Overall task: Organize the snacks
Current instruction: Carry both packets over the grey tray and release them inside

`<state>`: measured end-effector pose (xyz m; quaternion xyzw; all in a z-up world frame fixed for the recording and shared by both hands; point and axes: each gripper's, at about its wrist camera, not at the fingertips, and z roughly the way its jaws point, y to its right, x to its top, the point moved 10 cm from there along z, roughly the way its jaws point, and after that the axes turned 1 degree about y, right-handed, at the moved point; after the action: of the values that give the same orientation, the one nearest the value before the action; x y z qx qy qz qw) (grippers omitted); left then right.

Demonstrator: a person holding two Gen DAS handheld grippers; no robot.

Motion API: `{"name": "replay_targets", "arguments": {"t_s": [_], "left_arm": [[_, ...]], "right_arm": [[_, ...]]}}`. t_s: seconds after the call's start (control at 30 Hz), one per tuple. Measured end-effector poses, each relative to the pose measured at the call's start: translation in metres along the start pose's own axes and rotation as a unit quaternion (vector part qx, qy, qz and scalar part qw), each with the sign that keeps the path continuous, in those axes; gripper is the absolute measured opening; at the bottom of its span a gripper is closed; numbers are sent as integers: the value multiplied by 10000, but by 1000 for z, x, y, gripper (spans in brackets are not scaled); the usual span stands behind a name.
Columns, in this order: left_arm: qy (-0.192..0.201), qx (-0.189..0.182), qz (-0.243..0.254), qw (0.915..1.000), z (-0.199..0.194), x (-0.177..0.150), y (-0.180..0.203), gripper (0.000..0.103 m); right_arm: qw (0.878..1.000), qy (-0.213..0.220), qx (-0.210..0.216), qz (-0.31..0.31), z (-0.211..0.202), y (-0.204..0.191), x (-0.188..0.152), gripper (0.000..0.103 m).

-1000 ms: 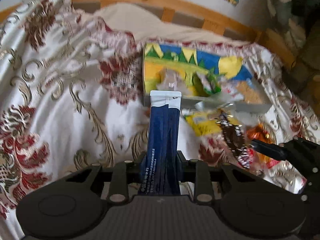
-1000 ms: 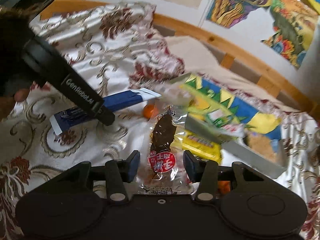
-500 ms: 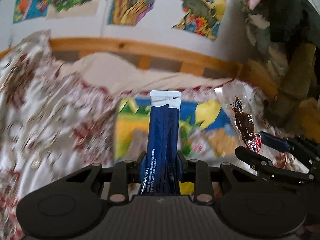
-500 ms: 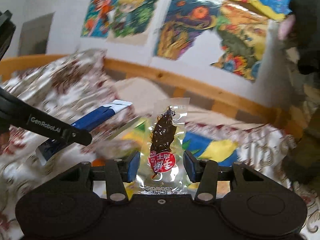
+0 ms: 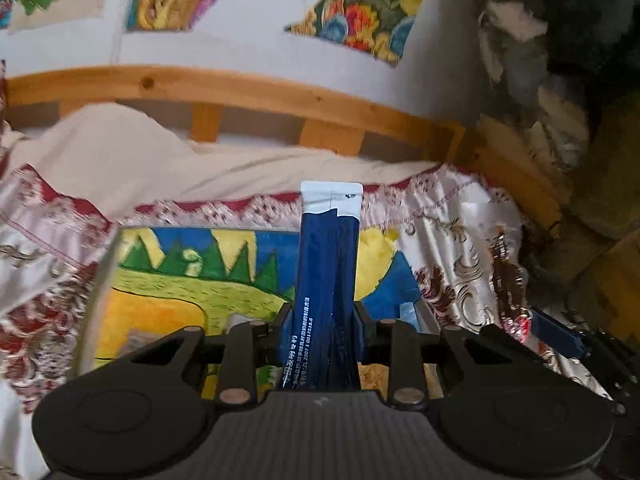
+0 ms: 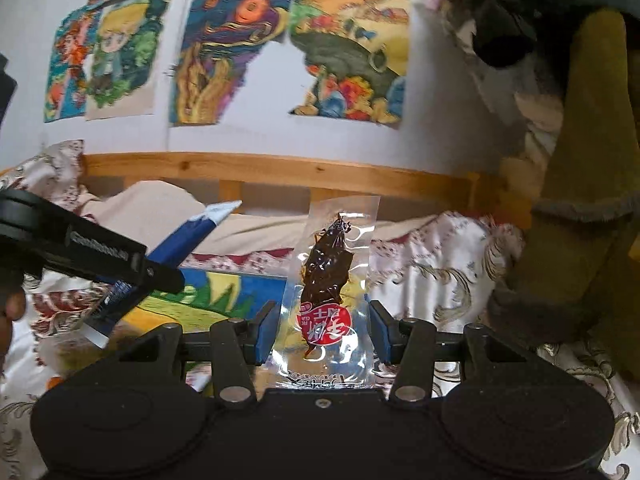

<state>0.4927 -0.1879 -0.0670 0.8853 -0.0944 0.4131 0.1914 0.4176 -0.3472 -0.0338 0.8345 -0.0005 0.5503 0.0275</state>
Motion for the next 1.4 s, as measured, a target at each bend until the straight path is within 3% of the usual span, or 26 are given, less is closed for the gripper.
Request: {"name": "replay_targets", "arguments": {"t_s": [0.3,0.5,0.67,1.2,1.4], "left_arm": [[-655,298,82,9974,51,-26,3,32],[-981,462,100,9940,64,-36,2,32],[-1109,575,155,9920,69,-38,0,32],[-1207,651,139,9905,72,-41,-2,39],[-975,516,-27,9939,51,-29,0,50]], "right_arm": [[9982,-469,78,379,37,14,-28,50],[9937,-824,150,741,54,10,-45,50],[9924,-1058,138,606,63,4,-58,50],[9920,-1110,126,582,69,0,-68,52],[9938,-890,73,657,56,5,-55,62]]}}
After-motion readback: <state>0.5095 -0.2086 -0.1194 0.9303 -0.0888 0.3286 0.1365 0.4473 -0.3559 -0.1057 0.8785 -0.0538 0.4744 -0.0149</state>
